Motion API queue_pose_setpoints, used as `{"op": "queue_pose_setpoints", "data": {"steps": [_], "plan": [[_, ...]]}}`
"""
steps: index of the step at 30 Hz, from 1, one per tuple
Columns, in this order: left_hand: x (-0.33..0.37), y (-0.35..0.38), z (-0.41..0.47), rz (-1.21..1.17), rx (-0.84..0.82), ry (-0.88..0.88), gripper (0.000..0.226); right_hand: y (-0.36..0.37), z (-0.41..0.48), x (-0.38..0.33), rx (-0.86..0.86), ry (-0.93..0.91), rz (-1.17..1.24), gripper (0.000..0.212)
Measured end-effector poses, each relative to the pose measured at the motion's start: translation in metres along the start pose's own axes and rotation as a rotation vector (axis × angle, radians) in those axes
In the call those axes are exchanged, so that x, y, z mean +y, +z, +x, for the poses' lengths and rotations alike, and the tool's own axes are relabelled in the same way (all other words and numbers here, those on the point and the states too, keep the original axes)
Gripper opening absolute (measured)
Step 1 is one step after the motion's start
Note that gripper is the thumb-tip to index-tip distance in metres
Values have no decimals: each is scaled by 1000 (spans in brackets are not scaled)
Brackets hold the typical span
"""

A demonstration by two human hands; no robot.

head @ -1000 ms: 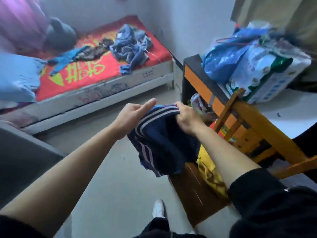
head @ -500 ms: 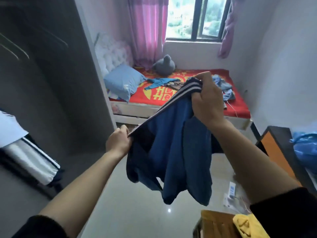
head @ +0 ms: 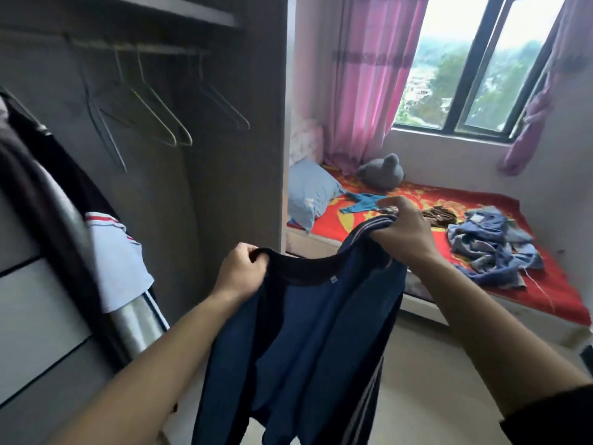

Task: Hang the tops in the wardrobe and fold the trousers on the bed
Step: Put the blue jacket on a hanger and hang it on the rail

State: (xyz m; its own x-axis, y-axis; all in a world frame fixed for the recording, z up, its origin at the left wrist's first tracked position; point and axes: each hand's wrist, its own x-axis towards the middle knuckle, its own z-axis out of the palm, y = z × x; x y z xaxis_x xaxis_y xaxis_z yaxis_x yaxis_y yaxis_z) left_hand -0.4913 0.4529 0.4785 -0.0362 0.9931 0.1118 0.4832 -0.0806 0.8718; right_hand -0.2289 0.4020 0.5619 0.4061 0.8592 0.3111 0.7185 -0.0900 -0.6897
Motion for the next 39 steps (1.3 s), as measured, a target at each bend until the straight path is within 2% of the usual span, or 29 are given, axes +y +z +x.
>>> {"op": "queue_pose_setpoints", "data": {"steps": [2, 4, 5, 7, 9, 11, 13, 16, 19, 21, 23, 25, 28, 31, 33, 36, 37, 39], "plan": [[-12, -26, 22, 55, -84, 42, 20, 28, 20, -16, -31, -36, -18, 49], [-23, -50, 45, 134, -207, 31, 40, 53, 40, -31, -22, -82, -42, 41], [-27, -60, 55, 180, -220, 30, 42, 65, 50, -39, -13, -110, -58, 37], [-32, -74, 72, 298, -87, 65, 33, 90, 68, -52, -15, -150, -60, 34], [-30, -88, 86, 412, 191, 122, 31, 116, 89, -63, -39, -170, -42, 34], [-25, -101, 104, 415, 444, 161, 26, 145, 112, -71, -107, -183, -34, 32], [-23, -112, 128, 347, 551, 148, 25, 177, 136, -78, -220, -206, -24, 30], [-27, -119, 167, 204, 579, 80, 31, 227, 174, -83, -425, -255, -35, 26], [-25, -114, 199, 115, 653, 46, 29, 271, 218, -93, -751, -326, -111, 23], [-20, -110, 219, 104, 726, 26, 29, 298, 249, -103, -985, -465, -274, 24], [-13, -110, 239, 123, 791, 26, 29, 318, 278, -121, -1116, -599, -392, 25], [-6, -111, 256, 159, 830, 40, 27, 334, 303, -145, -1077, -644, -244, 27], [-2, -109, 273, 233, 877, 54, 26, 348, 330, -196, -795, -608, 202, 37], [-8, -113, 281, 226, 880, 33, 27, 356, 333, -251, -655, -596, 435, 43], [-14, -119, 285, 202, 886, 8, 28, 358, 324, -282, -575, -610, 549, 42], [-22, -125, 291, 165, 898, -46, 28, 353, 305, -318, -415, -759, 757, 28], [-26, -127, 291, 158, 896, -64, 28, 353, 297, -329, -424, -799, 771, 25], [-35, -133, 288, 153, 877, -81, 28, 362, 279, -354, -583, -776, 766, 33]]}}
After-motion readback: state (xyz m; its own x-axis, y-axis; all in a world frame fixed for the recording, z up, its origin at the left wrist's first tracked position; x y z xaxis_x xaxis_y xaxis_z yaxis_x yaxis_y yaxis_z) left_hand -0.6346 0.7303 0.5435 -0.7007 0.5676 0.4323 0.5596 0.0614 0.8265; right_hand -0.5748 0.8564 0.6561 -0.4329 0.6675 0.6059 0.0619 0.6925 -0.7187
